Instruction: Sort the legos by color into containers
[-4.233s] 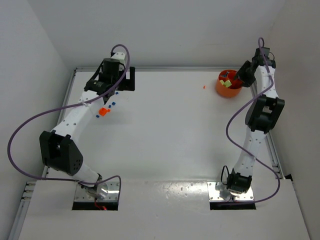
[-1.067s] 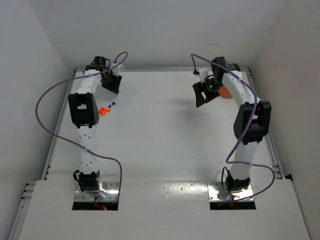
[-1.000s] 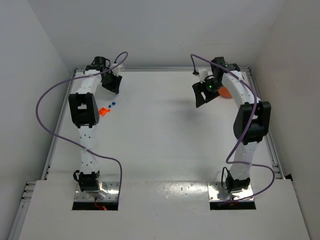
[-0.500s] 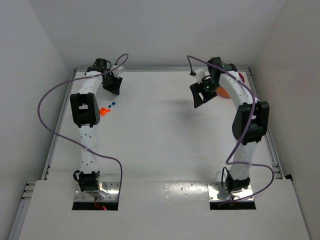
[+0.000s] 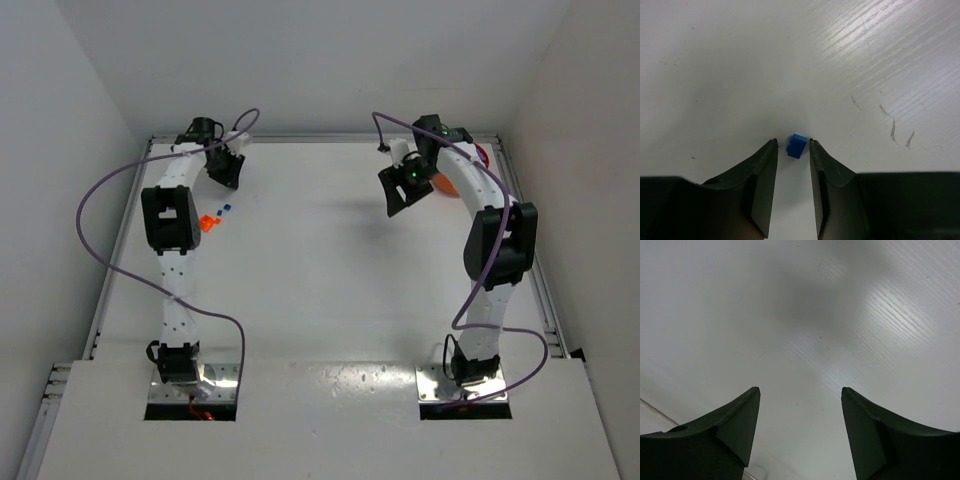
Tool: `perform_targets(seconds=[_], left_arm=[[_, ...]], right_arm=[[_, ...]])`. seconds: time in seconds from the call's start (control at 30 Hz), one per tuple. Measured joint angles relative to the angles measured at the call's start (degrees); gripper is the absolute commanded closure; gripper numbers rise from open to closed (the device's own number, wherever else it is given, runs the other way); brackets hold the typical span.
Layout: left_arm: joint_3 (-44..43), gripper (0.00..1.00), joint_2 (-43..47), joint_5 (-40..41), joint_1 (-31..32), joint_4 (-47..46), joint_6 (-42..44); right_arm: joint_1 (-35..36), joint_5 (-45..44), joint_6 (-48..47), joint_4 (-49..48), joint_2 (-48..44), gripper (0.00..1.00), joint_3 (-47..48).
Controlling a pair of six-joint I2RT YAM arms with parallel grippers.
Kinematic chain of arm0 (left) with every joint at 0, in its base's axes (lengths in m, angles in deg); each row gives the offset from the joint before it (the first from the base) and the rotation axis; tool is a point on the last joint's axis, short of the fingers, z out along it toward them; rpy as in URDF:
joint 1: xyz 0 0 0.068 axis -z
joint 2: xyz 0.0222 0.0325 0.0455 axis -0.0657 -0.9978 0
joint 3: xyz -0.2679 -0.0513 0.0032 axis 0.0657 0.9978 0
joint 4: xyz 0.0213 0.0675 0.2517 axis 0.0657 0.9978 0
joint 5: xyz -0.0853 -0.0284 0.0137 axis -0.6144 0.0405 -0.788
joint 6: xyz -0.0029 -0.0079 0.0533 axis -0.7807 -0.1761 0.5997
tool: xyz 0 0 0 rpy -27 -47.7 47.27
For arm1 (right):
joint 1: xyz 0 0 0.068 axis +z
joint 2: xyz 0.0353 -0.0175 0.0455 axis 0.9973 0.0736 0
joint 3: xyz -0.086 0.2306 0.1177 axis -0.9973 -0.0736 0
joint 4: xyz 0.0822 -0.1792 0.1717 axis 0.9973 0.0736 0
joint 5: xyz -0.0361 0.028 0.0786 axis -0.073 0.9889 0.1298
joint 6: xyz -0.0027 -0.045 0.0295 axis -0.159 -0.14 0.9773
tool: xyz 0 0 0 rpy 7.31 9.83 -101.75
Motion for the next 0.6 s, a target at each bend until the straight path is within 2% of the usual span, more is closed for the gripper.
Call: perform_targets(seconds=[0.27, 0.53, 0.6], left_arm=[[1.11, 0.71, 0.35, 1.16, 2.32, -1.57, 4.07], [1.90, 0.71, 0.74, 1.01, 3.87, -1.51, 5.14], [2.19, 0.68, 0.85, 0.92, 3.87, -1.68, 5.27]], right_arm=[[0.15, -0.11, 0.00, 0.00, 0.00, 0.35, 0.00], [0.15, -0.13, -0.11, 0.00, 0.00, 0.35, 0.00], [0.15, -0.11, -0.13, 0.00, 0.00, 0.35, 0.00]])
